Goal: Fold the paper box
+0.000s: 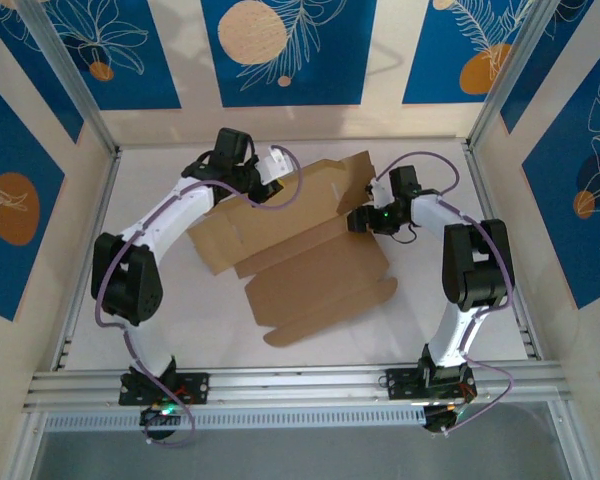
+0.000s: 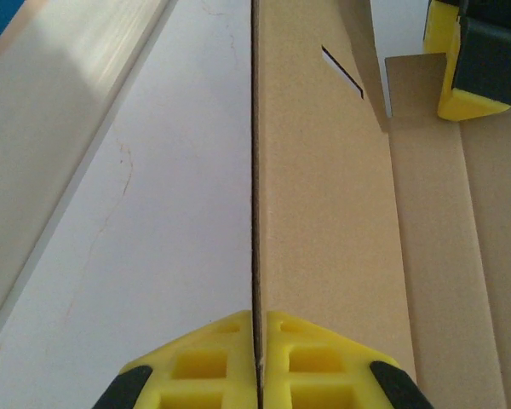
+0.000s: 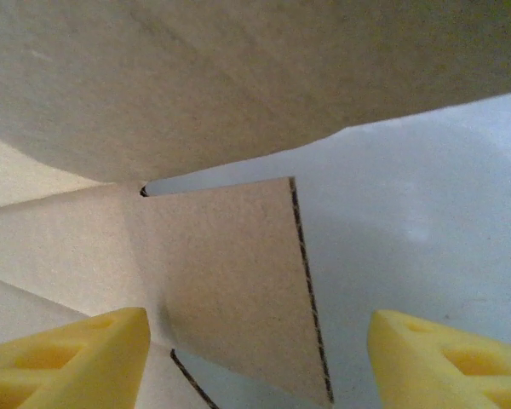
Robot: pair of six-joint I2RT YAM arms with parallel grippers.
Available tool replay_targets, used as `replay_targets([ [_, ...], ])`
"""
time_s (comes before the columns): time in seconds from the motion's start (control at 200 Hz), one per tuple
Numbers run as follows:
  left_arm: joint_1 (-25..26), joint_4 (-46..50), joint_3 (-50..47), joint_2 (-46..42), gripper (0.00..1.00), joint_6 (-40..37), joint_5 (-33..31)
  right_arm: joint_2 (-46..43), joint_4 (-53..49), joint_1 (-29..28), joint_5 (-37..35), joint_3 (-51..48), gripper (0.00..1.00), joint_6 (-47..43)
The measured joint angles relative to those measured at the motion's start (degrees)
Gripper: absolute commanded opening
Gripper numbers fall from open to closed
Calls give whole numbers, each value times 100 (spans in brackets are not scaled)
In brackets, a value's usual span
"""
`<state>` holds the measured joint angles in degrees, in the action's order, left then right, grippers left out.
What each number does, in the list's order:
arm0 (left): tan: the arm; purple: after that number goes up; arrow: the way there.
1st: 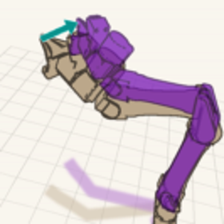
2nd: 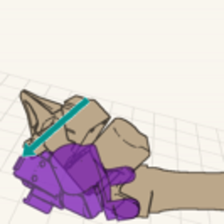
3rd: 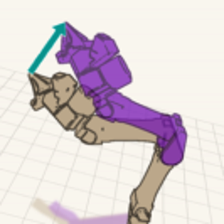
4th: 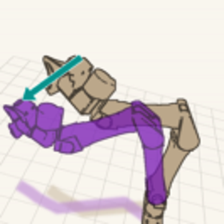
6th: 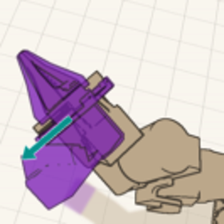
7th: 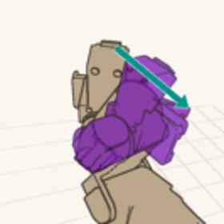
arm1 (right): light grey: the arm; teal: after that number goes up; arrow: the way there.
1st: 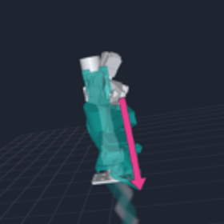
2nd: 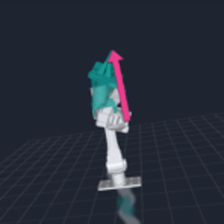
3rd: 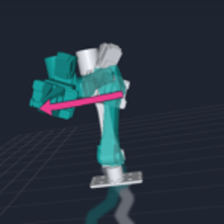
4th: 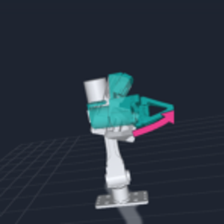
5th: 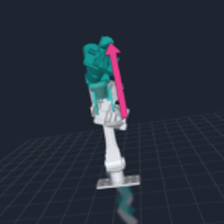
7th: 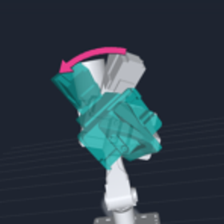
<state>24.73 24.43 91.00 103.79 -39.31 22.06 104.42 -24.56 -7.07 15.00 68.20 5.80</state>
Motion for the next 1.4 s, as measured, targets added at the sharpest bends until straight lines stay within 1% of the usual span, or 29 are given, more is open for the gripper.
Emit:
replay_targets([
  [0.13,0,-22,0,-9,0,26,4,0,37,-13,2,48,52,0],
  [0.24,0,-24,0,-11,0,44,4,0,111,-59,-7,52,49,48],
  [0.31,0,-22,0,-13,0,46,2,-22,214,-87,-35,33,53,68],
  [0.33,0,-24,0,-13,0,46,2,-39,282,-94,-37,0,57,101],
  [0.395,0,-31,0,-15,0,48,2,-170,533,-94,-2,-181,65,195],
  [0.455,2,-39,0,-15,0,50,4,-376,850,-55,111,-459,68,323],
  [0.515,2,-44,0,-17,0,81,22,-597,1209,13,310,-761,68,448],
  [0.66,2,-39,0,-48,0,160,90,-859,2111,315,798,-1211,57,892],
  [0.76,2,-33,0,-90,0,199,105,-859,2409,387,922,-1246,50,1075],
  [0.815,2,-37,0,-109,0,243,105,-859,2496,352,970,-1248,48,1137],
  [0.935,2,-15,0,-120,0,299,42,-866,2459,269,881,-1248,46,1067],
  [1.015,9,-7,0,-120,0,332,-28,-896,2319,199,732,-1250,48,1001],
  [1.186,59,2,15,-120,0,389,-262,-1060,2087,61,479,-1283,46,925],
  [1.311,90,2,44,-120,0,409,-387,-1099,1991,42,361,-1296,40,938],
  [1.401,96,7,44,-120,0,420,-448,-1130,1978,42,313,-1340,34,970],
])
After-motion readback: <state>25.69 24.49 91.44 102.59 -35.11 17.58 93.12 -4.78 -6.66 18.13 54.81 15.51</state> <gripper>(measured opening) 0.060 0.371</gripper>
